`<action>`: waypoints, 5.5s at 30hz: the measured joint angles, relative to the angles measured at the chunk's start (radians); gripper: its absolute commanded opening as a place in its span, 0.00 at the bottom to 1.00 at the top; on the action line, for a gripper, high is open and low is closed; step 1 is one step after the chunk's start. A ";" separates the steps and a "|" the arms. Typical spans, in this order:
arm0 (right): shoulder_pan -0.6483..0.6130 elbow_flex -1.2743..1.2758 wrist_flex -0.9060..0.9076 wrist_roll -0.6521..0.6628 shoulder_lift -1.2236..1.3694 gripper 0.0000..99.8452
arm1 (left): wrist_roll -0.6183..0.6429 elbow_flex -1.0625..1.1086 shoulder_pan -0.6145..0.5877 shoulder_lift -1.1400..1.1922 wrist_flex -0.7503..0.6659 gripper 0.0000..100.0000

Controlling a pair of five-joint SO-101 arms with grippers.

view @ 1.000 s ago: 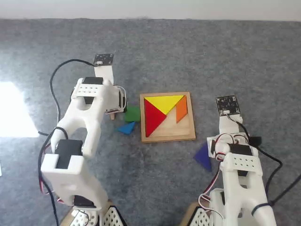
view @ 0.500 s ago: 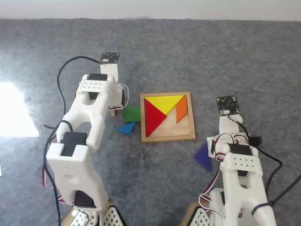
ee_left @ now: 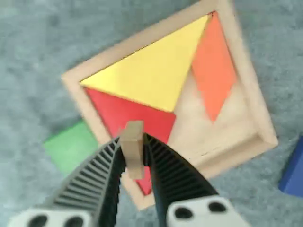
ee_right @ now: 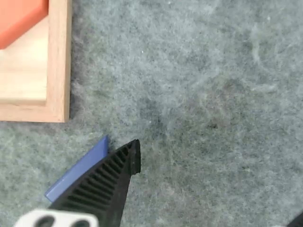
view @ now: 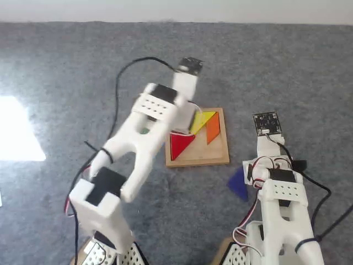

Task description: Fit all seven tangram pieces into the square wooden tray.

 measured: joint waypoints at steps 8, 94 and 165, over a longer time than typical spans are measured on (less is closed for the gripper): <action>0.000 0.000 0.000 0.000 0.000 0.52 | 0.066 -0.017 0.080 0.166 -0.080 0.09; 0.000 0.011 0.000 0.026 0.000 0.52 | -0.181 0.052 0.117 0.089 -0.216 0.09; 0.000 0.011 0.000 0.026 0.000 0.52 | -0.140 0.040 -0.224 0.153 -0.095 0.18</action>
